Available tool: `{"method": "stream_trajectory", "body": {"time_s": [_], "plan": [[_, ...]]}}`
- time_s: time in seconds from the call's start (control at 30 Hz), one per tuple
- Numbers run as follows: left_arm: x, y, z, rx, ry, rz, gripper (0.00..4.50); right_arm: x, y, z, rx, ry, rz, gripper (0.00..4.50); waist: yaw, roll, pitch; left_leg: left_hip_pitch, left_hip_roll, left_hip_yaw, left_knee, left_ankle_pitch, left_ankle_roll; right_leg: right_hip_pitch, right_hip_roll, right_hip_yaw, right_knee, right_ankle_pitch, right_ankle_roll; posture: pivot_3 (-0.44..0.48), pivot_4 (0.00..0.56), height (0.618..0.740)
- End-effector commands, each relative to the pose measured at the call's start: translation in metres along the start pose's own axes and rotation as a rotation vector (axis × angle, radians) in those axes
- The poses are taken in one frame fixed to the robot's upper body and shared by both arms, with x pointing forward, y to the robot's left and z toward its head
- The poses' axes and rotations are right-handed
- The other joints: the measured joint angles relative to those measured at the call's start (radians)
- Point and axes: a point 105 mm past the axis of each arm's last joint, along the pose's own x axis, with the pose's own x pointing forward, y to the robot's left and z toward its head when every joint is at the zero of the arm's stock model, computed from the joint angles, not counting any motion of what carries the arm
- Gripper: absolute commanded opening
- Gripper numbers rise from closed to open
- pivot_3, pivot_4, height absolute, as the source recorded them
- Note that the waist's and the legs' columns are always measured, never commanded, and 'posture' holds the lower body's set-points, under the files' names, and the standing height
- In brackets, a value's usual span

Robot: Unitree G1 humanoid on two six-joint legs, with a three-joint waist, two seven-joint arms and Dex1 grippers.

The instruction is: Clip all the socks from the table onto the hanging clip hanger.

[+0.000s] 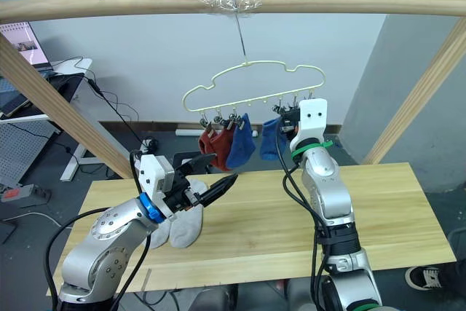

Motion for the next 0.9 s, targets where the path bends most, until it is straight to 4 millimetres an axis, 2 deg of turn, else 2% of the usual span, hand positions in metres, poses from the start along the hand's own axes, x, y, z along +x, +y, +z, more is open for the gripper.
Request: {"method": "stream_trajectory", "body": {"time_s": [0.03, 0.73, 0.83, 0.9], "plan": [[0.000, -0.007, 0.012, 0.039, -0.037, -0.027, 4.50, 0.003, -0.002, 0.017, 0.000, -0.067, -0.013, 1.80, 0.001, 0.000, 0.000, 0.000, 0.000, 0.000, 0.000, 0.000, 0.000, 0.000, 0.000, 0.000, 0.000, 0.000, 0.000, -0.009, 0.166, 0.740], [0.002, -0.015, 0.015, 0.033, -0.052, -0.062, 4.50, 0.009, -0.003, 0.018, 0.002, -0.081, -0.025, 1.80, 0.002, 0.000, 0.000, 0.000, 0.000, 0.000, 0.000, 0.000, 0.000, 0.000, 0.000, 0.000, 0.000, 0.000, 0.000, -0.004, 0.169, 0.740], [0.003, -0.015, 0.023, 0.029, -0.096, -0.063, 4.50, 0.009, -0.004, 0.017, -0.002, -0.076, -0.025, 1.24, 0.002, 0.000, 0.000, 0.000, 0.000, 0.000, 0.000, 0.000, 0.000, 0.000, 0.000, 0.000, 0.000, 0.000, 0.000, -0.005, 0.170, 0.740], [0.003, -0.014, 0.027, 0.021, -0.114, -0.059, 4.50, 0.009, -0.005, 0.016, -0.005, -0.072, -0.027, 0.54, 0.002, 0.000, 0.000, 0.000, 0.000, 0.000, 0.000, 0.000, 0.000, 0.000, 0.000, 0.000, 0.000, 0.000, 0.000, -0.005, 0.170, 0.740]]}}
